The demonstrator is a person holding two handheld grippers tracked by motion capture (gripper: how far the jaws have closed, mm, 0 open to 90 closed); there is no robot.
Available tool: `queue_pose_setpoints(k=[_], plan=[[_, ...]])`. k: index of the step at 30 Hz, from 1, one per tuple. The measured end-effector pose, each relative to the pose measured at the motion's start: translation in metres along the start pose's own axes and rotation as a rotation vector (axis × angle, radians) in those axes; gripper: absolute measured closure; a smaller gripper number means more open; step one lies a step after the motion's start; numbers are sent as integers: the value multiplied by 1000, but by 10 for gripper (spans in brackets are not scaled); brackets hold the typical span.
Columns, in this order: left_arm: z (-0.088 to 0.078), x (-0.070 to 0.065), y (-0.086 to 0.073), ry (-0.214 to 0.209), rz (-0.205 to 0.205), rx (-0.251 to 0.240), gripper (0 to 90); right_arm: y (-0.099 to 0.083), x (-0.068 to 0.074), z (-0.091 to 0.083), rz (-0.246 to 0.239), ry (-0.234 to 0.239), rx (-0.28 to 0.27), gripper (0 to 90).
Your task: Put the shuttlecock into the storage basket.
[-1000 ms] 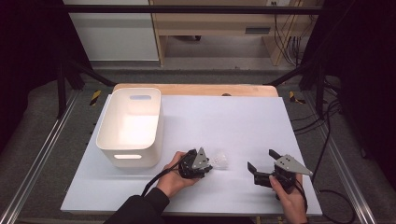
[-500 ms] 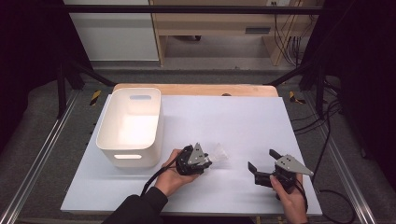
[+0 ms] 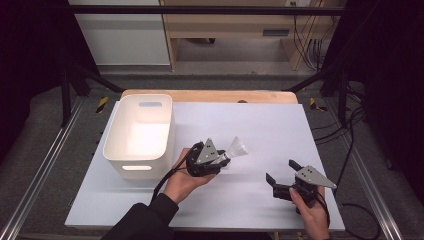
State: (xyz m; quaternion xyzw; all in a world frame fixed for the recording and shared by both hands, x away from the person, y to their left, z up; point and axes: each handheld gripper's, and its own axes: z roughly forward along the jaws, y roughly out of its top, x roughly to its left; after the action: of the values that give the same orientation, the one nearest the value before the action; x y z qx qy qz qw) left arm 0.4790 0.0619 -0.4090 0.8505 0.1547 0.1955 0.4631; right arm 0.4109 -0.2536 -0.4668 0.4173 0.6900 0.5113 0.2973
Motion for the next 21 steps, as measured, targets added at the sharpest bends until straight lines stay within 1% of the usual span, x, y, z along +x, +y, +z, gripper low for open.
queue_pose_setpoints(k=[4,6,16,21], plan=[[-6,4,12,9,4,-26,649,0,0,0,-1,1,-1,43],[-9,5,16,12,1,-33,649,0,0,0,-1,0,-1,43],[-21,12,29,20,-13,-68,649,0,0,0,-6,0,-3,43],[-31,19,37,36,-24,-93,649,0,0,0,-6,0,-4,43]])
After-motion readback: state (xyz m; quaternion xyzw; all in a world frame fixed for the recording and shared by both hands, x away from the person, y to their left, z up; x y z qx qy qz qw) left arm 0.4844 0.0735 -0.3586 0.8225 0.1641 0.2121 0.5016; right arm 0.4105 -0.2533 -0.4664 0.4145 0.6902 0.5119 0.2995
